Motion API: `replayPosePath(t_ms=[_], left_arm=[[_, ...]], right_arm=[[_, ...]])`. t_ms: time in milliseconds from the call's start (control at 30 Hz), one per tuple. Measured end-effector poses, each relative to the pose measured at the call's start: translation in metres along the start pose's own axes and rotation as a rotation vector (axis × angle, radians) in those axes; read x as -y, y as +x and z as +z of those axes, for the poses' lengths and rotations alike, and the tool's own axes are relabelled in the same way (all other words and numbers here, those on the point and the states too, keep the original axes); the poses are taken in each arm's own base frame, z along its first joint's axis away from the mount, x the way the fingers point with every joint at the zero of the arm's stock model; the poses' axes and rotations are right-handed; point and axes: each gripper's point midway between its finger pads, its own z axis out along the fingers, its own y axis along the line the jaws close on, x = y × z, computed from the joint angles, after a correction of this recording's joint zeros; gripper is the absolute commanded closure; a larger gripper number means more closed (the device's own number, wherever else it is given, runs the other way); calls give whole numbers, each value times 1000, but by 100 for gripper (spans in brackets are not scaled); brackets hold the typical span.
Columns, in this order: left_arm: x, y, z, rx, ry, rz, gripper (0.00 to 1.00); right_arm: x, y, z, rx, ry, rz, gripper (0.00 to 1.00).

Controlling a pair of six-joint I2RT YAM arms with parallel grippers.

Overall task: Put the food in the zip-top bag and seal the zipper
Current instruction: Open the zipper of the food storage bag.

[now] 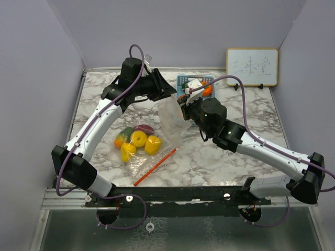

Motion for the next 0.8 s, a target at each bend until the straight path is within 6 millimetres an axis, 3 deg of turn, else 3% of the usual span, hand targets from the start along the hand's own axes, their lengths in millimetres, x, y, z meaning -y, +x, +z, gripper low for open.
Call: replayPosePath(t_ms=[267,533,667,733,800], left_arm=[[-4,5,-3,-19,-23,-1,60],[-16,9,-4,-33,-66,36,53],[-23,9,-4,-30,-94,58,53],[-25,9,-4,-28,-97,74,56],[-25,8,-3,-29,-99,88,69]], right_arm=[[1,7,-2,-9,0,-13,98],[2,2,-6,6,-8,-14,98],[-7,-7,-13,33,-78,-12,98],[-13,-13,-17,48,-120,-8,98],[-19,-14,-19,54,-155,-8,98]])
